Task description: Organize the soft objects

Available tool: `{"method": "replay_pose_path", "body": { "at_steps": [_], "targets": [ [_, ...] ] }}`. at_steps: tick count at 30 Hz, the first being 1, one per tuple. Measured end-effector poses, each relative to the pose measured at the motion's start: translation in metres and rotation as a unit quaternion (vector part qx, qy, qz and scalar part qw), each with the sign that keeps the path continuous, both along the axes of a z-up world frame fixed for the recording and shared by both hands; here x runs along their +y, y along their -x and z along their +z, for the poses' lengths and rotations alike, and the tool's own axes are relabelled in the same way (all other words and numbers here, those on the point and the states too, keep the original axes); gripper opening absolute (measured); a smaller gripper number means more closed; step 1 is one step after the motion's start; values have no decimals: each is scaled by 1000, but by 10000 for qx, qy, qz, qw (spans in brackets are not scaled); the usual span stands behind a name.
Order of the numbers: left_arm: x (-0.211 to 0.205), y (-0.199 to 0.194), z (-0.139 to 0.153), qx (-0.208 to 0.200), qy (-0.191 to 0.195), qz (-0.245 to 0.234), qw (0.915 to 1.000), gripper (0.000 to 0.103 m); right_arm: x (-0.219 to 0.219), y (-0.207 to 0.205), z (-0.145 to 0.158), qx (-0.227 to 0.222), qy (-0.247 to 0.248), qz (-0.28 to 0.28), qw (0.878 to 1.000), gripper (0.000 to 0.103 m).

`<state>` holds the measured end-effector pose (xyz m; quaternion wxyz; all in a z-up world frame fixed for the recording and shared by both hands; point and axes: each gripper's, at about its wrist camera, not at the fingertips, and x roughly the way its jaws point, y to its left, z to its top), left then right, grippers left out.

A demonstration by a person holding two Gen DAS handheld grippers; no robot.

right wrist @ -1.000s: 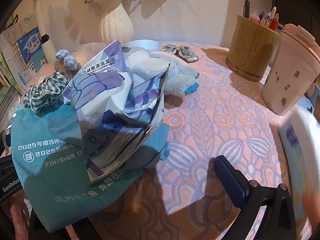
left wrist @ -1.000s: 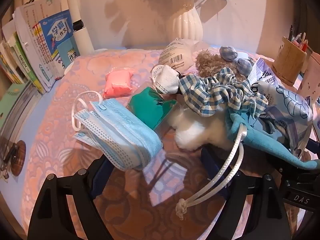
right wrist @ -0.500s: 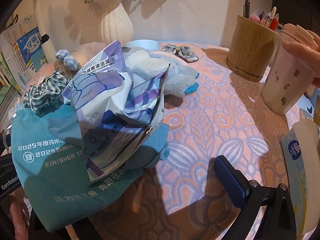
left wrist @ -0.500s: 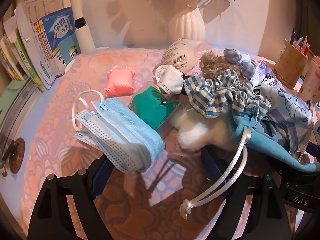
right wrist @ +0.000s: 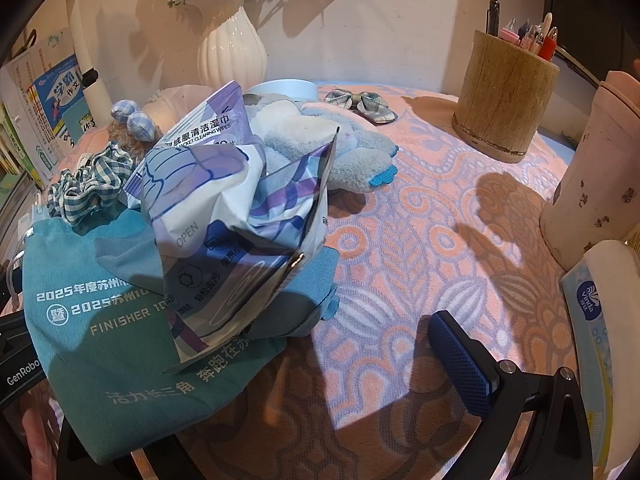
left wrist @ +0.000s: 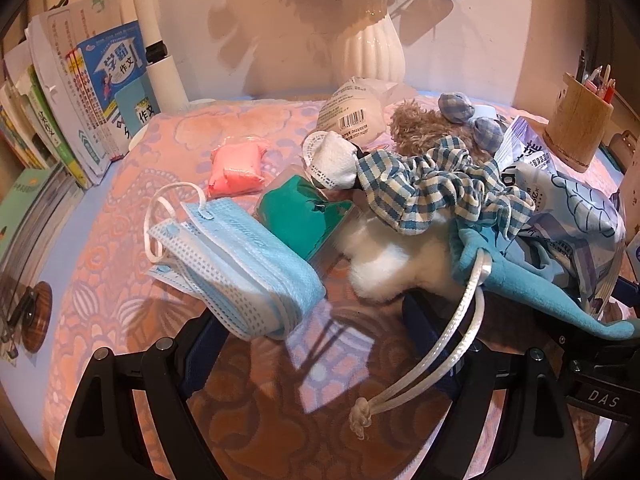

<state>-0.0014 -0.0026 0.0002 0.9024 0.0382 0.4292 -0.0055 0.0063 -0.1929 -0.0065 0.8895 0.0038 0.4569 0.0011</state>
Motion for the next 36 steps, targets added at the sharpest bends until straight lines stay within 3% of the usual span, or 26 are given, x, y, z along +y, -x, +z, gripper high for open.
{"method": "replay_pose_path", "body": {
  "at_steps": [36],
  "targets": [
    [7, -7, -2, 50, 189, 31, 9998, 84, 0, 0, 0, -2, 0, -1, 10000, 103]
  ]
}}
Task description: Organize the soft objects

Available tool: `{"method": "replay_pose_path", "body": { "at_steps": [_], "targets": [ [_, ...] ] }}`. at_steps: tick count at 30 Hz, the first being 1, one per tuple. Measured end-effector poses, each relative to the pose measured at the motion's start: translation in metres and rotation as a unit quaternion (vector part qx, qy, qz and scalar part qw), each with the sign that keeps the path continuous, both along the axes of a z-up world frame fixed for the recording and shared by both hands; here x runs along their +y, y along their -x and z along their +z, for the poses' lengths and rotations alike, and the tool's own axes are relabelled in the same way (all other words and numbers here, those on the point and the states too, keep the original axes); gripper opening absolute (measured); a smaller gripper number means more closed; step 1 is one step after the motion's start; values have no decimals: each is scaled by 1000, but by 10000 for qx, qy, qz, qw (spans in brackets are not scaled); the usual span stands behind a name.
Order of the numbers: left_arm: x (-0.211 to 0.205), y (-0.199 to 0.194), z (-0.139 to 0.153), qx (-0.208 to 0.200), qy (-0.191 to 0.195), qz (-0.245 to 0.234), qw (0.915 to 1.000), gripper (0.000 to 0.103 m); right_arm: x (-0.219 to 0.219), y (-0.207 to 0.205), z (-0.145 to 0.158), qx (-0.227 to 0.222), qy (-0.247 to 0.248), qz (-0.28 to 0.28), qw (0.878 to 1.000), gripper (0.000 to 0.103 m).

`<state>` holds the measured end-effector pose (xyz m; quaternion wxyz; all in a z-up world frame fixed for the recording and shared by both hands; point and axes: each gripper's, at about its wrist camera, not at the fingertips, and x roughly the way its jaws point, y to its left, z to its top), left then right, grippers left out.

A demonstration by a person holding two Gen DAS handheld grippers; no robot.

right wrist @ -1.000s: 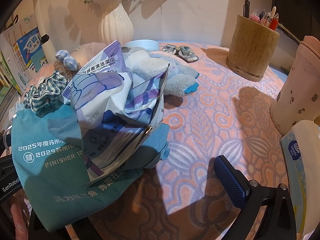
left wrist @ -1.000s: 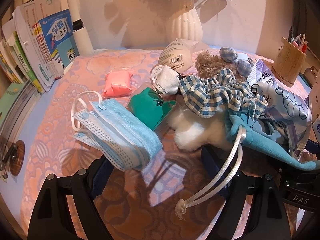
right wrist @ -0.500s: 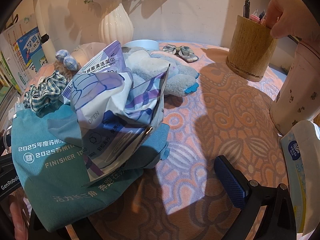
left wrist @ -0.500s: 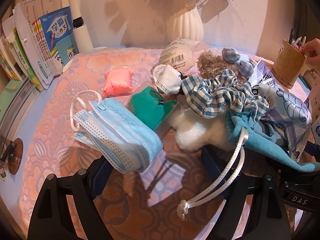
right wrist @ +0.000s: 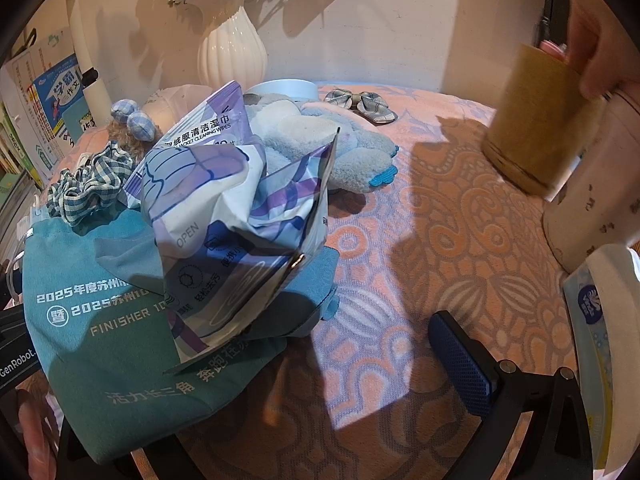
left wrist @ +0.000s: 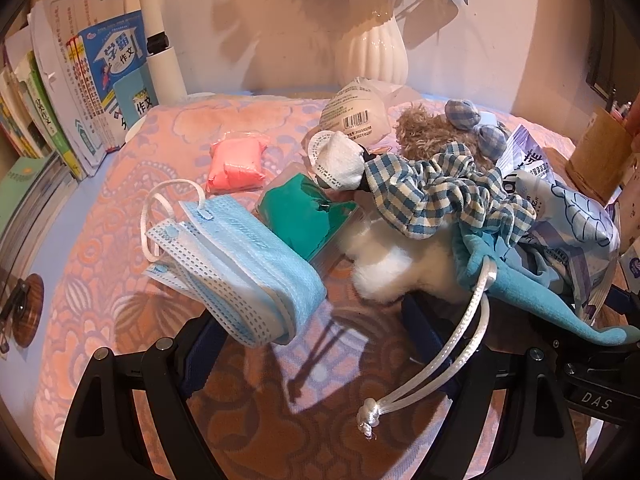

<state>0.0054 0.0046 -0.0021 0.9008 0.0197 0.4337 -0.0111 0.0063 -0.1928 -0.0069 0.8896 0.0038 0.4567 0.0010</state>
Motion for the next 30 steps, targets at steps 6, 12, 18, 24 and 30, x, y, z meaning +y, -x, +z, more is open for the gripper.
{"method": "replay_pose_path", "body": {
  "at_steps": [6, 12, 18, 24, 30],
  "targets": [
    [-2, 2, -1, 16, -3, 25, 10000, 84, 0, 0, 0, 1, 0, 1, 10000, 103],
    [0, 1, 0, 12, 20, 10, 10000, 84, 0, 0, 0, 0, 1, 1, 10000, 103],
    [-6, 5, 0, -41, -157, 40, 9999, 84, 0, 0, 0, 0, 2, 1, 10000, 103],
    [-12, 11, 3, -109, -260, 27, 9996, 84, 0, 0, 0, 1, 1, 0, 10000, 103],
    [-14, 14, 4, -114, -282, 18, 9995, 84, 0, 0, 0, 0, 12, 0, 10000, 103]
  ]
}}
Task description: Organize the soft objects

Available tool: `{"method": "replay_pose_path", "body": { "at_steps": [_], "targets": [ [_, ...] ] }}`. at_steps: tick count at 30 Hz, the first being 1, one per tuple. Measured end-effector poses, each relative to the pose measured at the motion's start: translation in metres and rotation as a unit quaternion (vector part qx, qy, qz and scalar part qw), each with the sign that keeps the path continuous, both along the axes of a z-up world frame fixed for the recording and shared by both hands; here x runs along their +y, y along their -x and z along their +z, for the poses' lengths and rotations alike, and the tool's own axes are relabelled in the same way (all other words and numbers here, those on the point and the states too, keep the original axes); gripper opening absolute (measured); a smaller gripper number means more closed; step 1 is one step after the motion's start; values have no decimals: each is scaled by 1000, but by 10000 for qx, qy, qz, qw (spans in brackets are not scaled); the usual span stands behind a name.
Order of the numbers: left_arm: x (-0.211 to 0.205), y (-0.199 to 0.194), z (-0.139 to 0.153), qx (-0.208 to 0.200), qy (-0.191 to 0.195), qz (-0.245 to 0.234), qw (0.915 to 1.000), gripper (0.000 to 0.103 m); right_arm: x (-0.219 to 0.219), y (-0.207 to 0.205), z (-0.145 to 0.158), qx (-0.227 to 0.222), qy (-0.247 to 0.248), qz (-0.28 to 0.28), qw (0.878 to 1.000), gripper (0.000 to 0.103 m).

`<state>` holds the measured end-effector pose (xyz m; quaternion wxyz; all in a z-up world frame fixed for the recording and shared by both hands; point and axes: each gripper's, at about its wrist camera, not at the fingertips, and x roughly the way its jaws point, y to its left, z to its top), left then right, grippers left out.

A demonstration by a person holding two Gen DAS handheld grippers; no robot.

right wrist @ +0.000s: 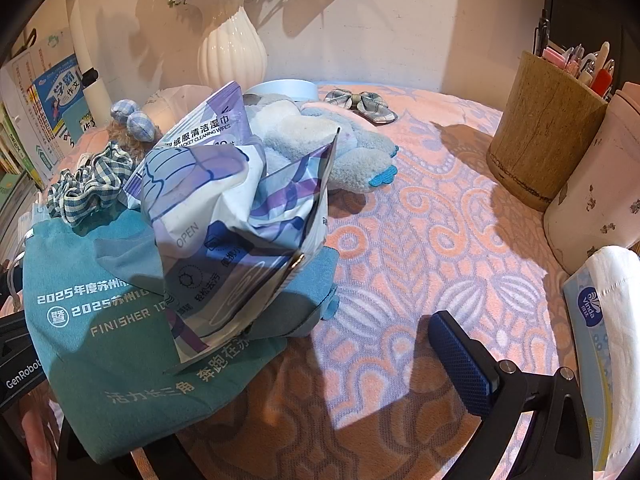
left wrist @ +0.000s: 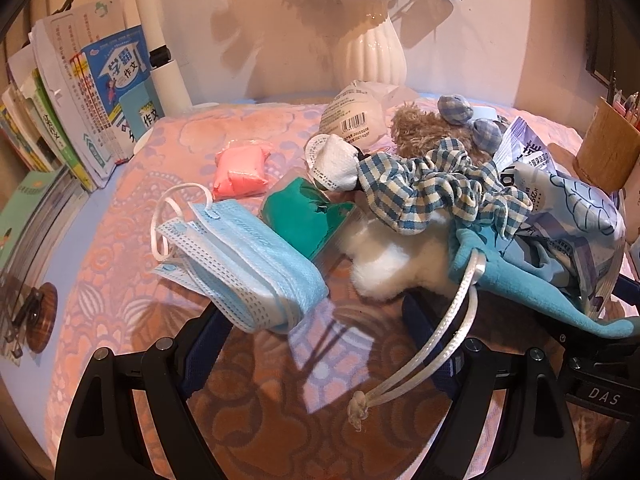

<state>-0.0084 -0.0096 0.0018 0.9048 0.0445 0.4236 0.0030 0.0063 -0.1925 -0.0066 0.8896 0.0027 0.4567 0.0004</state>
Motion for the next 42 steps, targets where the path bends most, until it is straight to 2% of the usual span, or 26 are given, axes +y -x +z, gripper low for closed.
{"method": "replay_pose_path", "body": {
  "at_steps": [19, 23, 25, 28, 33, 35, 37, 39, 42],
  "targets": [
    [12, -6, 3, -51, 95, 110, 9999, 84, 0, 2, -1, 69, -9, -6, 10000, 103],
    [18, 5, 5, 204, 461, -39, 9987, 84, 0, 11, 2, 480, -36, 173, 9987, 103],
    [24, 14, 3, 354, 597, -59, 9976, 84, -4, 20, 1, 429, -87, 324, 9985, 103],
    [29, 30, 4, 420, 528, 5, 9977, 84, -3, 38, 1, 406, -41, 446, 9982, 103],
    [35, 59, 22, 195, 516, -108, 9984, 84, -5, 63, 4, 544, -126, 626, 9965, 103],
    [36, 65, 31, 84, 538, -191, 9983, 84, -9, 76, 12, 383, -203, 567, 9974, 103],
    [39, 67, 42, -45, 659, -297, 9974, 84, -10, 87, 30, -78, -269, 626, 9976, 103],
    [43, 65, 53, -132, 809, -410, 9958, 84, -6, 98, 52, -508, -120, 711, 9961, 103],
    [52, 62, 71, -335, 870, -483, 9945, 84, 0, 106, 74, -889, 77, 805, 9928, 103]
  ]
}}
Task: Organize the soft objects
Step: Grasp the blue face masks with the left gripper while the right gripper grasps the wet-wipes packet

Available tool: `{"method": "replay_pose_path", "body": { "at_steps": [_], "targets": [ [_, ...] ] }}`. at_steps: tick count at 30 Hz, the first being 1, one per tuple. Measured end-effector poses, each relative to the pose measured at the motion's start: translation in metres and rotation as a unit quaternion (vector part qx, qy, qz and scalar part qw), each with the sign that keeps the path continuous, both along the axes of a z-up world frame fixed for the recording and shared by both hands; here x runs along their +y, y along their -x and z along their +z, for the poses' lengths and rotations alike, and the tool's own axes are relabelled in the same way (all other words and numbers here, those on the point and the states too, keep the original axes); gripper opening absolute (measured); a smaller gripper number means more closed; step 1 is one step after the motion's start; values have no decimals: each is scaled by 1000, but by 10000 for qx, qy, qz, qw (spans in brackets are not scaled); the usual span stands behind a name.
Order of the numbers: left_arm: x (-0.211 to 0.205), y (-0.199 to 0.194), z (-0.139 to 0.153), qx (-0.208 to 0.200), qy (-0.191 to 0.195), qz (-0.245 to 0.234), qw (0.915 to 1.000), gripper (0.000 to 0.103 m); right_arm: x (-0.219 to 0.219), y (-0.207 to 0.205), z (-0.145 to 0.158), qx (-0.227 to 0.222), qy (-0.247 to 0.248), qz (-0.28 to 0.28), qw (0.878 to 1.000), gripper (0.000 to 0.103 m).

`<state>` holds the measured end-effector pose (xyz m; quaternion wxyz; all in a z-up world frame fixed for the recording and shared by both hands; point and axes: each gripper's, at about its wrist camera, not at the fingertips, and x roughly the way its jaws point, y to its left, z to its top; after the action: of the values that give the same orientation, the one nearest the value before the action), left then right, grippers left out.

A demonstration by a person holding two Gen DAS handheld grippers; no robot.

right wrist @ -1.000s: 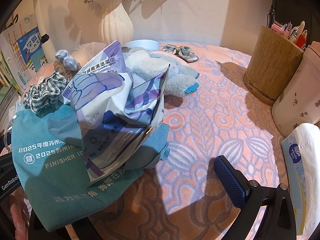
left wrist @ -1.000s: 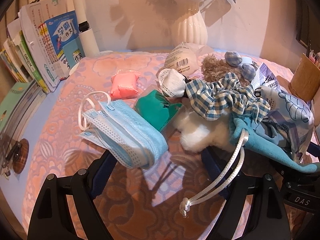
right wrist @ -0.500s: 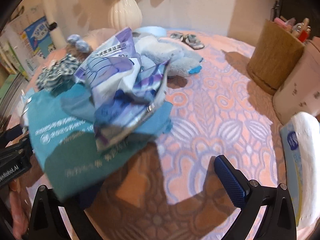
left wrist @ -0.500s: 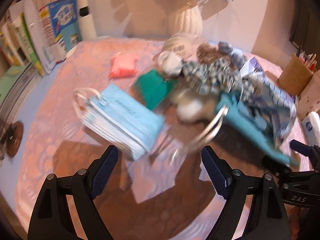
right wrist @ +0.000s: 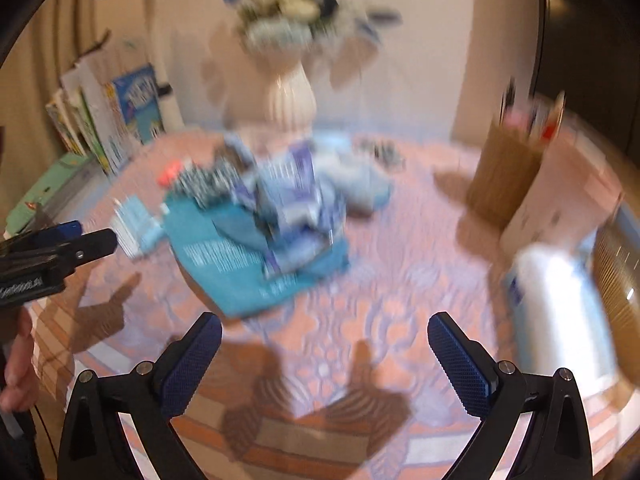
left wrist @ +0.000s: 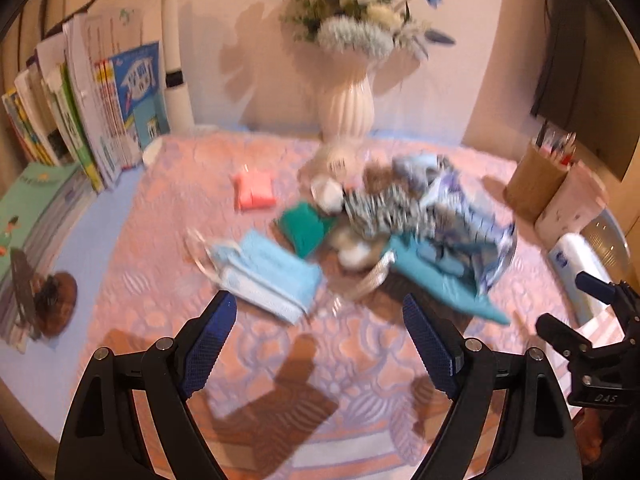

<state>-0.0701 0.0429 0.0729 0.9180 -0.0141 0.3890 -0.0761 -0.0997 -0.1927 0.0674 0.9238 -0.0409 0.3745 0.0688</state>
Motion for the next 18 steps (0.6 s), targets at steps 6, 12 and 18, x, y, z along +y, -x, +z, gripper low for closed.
{"method": "replay_pose_path", "body": {
  "at_steps": [6, 12, 18],
  "targets": [
    [22, -5, 16, -192, -193, 7, 9996, 84, -6, -8, 18, -178, -253, 107, 9995, 102],
    [37, -19, -3, 182, 219, 99, 9995, 83, 1, -31, 12, 27, -381, 155, 9992, 86],
    [50, -42, -27, 556, 739, 412, 9949, 83, -1, -46, 6, 100, -635, 225, 9977, 86]
  ]
}}
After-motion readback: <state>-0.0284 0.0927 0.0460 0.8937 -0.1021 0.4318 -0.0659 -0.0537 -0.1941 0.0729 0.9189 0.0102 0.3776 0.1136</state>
